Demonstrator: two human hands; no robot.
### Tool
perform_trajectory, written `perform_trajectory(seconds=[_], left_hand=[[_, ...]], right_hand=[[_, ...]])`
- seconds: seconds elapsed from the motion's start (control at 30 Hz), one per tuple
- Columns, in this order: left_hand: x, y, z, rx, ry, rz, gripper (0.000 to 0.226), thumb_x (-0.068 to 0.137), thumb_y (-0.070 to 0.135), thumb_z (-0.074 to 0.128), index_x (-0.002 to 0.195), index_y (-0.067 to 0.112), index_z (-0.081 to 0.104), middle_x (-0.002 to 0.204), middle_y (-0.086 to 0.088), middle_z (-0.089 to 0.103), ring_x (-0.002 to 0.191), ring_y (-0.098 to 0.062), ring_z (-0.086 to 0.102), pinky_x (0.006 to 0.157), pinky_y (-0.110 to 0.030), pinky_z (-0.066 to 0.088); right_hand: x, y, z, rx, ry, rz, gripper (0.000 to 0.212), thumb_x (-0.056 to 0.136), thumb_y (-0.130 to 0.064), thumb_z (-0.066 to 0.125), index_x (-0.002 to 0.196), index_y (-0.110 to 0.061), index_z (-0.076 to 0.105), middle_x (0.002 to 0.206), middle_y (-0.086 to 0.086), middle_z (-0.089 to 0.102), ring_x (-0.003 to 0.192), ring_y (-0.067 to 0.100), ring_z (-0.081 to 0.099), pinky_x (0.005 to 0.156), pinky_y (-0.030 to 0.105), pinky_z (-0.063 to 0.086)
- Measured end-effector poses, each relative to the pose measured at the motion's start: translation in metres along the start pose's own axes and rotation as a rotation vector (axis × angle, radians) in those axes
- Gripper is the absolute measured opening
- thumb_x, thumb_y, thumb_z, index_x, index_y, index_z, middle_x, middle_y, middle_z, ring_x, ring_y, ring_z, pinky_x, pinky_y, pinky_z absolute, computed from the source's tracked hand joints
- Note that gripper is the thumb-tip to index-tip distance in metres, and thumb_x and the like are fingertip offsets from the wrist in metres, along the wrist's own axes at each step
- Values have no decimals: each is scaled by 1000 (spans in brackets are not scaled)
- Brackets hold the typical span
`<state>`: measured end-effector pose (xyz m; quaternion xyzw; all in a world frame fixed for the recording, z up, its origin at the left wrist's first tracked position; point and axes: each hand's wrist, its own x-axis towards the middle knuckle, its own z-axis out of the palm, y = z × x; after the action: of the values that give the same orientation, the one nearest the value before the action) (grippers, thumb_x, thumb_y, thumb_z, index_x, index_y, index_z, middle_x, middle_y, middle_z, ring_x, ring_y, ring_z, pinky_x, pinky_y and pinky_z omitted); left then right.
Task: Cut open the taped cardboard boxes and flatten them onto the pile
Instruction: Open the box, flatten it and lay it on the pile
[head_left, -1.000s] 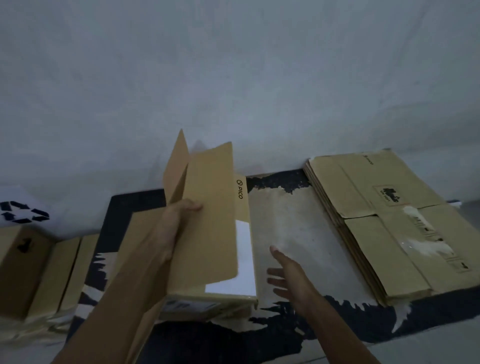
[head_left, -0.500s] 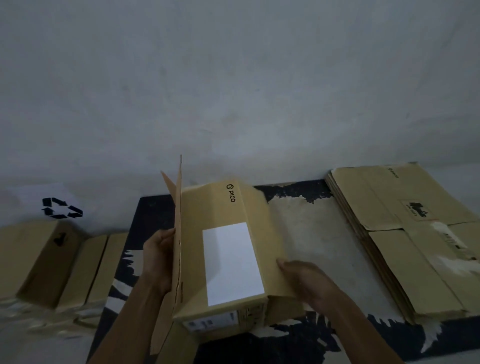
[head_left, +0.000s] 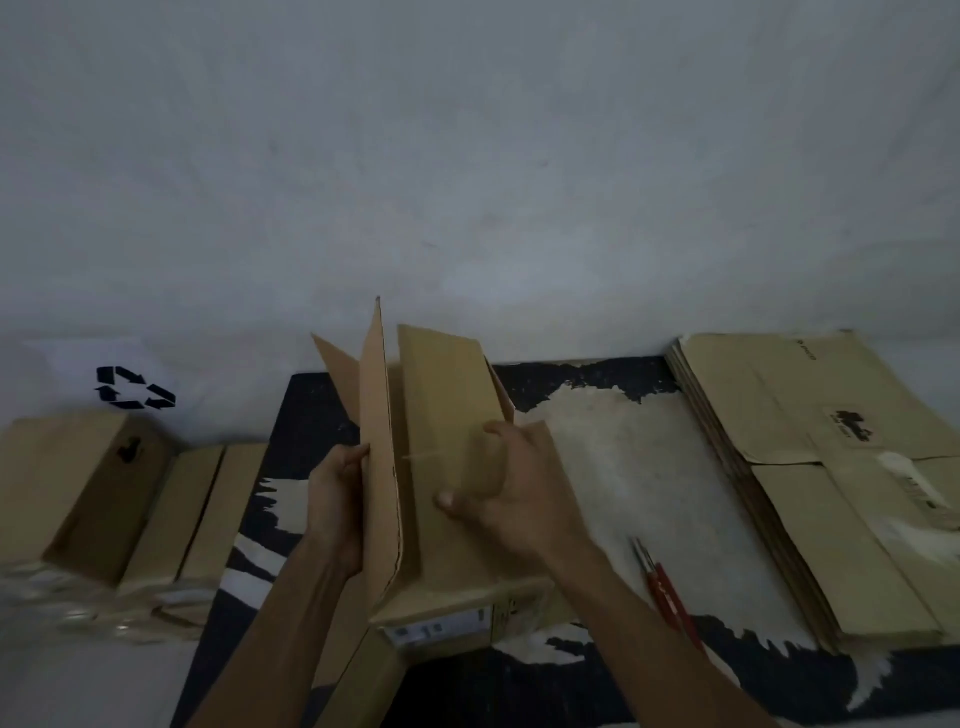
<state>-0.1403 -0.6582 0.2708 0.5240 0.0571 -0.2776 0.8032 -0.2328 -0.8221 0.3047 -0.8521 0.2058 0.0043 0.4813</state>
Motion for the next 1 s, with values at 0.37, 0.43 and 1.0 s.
perform_trajectory(seconds=[0.37,0.43,1.0], left_hand=[[-3,6,5,65,36,15,30,94,27,44,99,8,66,79,-9,68,69,-22,66,76,-38,50],[-4,4,7,20,21,0,30,96,26,42,100,9,66,78,-8,69,69,-22,67,74,-38,50],[14,-6,-5,171,153,94,44,90,38,54,123,10,64,110,-15,69,95,-28,67,87,-48,54]], right_hand=[[19,5,-10,-185,-123,86,119,62,-78,72,154,-35,9,152,-1,40,126,20,48,106,37,31],[16,2,-23,-509,-108,96,116,58,-99,42,152,-34,21,144,0,52,132,26,49,119,57,4],[-19,12,-17,35,-238,194,76,82,-80,38,138,-30,45,120,-12,59,100,8,59,89,27,46]])
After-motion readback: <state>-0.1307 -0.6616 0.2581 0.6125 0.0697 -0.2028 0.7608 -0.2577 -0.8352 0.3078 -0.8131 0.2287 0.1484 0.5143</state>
